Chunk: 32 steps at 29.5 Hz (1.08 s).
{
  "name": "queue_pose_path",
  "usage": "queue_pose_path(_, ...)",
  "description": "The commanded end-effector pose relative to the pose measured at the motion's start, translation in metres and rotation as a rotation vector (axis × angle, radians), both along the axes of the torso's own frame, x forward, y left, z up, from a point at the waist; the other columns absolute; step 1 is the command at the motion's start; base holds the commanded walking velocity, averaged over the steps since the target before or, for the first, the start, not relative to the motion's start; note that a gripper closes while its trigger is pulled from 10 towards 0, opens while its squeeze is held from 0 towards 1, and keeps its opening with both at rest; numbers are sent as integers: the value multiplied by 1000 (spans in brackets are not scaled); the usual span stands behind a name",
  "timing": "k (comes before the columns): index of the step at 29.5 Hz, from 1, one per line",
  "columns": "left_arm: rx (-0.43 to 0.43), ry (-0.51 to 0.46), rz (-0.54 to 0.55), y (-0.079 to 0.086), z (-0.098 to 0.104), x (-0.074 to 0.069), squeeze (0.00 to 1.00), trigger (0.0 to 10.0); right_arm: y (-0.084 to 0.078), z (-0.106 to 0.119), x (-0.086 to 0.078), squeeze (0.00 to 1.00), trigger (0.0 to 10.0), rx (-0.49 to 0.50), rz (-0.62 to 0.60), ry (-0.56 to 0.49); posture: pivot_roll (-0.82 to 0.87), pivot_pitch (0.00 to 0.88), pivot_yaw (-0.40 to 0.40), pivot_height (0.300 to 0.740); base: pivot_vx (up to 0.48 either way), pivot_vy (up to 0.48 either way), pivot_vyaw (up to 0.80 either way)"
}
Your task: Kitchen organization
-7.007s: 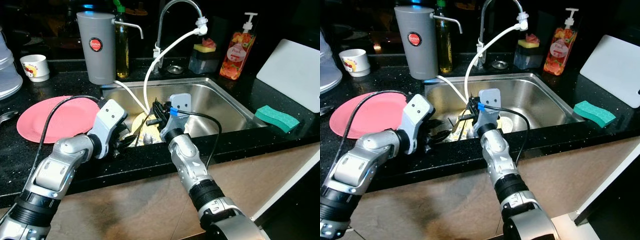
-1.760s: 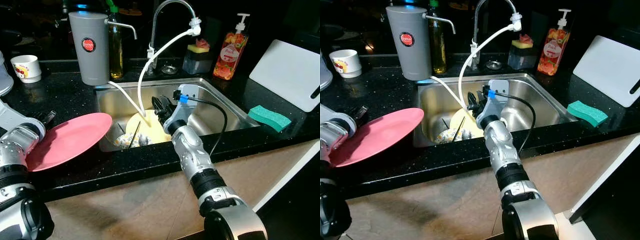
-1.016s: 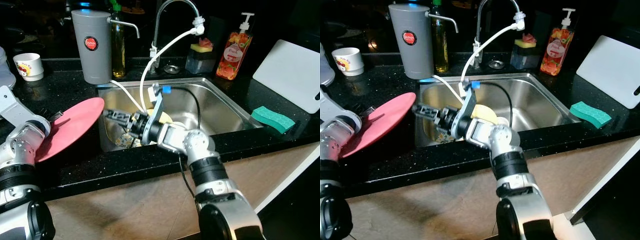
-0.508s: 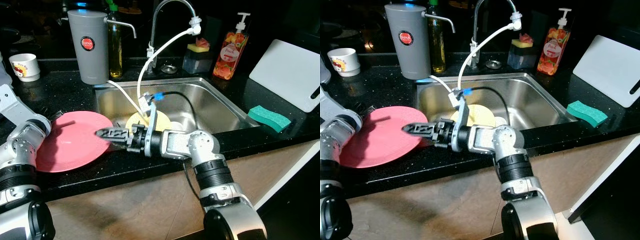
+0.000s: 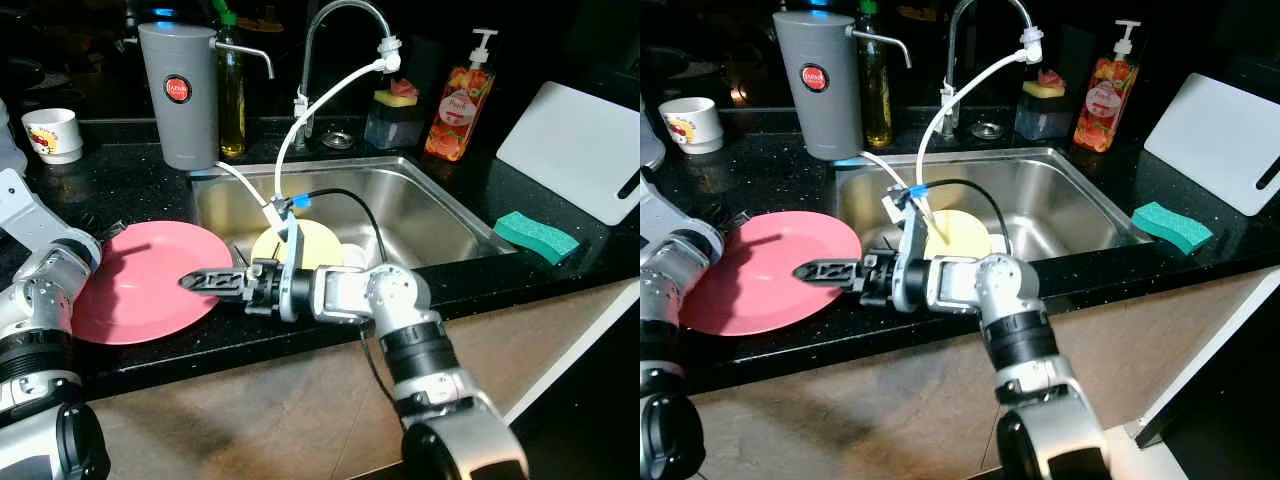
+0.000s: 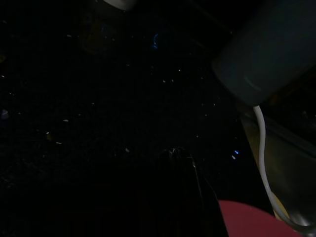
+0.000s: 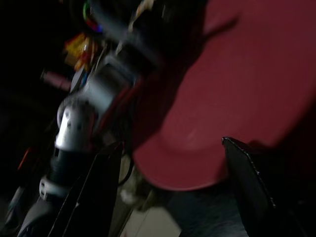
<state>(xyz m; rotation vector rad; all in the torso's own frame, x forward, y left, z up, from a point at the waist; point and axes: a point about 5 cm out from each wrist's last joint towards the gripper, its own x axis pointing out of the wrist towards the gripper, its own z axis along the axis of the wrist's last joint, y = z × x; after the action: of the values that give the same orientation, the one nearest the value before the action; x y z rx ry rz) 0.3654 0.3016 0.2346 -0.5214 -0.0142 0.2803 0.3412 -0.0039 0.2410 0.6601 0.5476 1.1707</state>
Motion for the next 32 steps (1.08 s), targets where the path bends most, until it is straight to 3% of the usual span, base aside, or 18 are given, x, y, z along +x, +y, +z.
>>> queue_pose_path(1, 2, 50, 0, 1, -12, -2, 0, 0, -9, -1, 7, 0, 10000, -14, -42, -5, 39, 54, -49, 740, 0, 0, 0)
queue_pose_path(7, 3, 51, -6, -1, -11, -2, 0, 0, -18, -6, 8, 0, 10000, -48, -51, -2, 37, 56, -47, 740, 0, 0, 0)
queue_pose_path(14, 5, 51, -7, -1, -11, -2, 0, 0, -15, -12, 4, 0, 10000, -39, -23, 34, 40, 59, -51, 740, 0, 0, 0)
queue_pose_path(20, 8, 53, -7, -1, -11, -3, 0, 0, 5, -13, -8, 0, 10000, 22, 48, 89, 43, 61, -50, 740, 0, 0, 0)
queue_pose_path(28, 11, 52, -12, -2, -10, -3, 0, 0, 22, -3, -12, 0, 10000, 114, 81, 134, 47, 61, -48, 740, 0, 0, 0)
queue_pose_path(32, 11, 52, -12, -2, -9, -3, 0, 0, 24, -2, -13, 0, 10000, 101, 82, 121, 48, 63, -49, 740, 0, 0, 0)
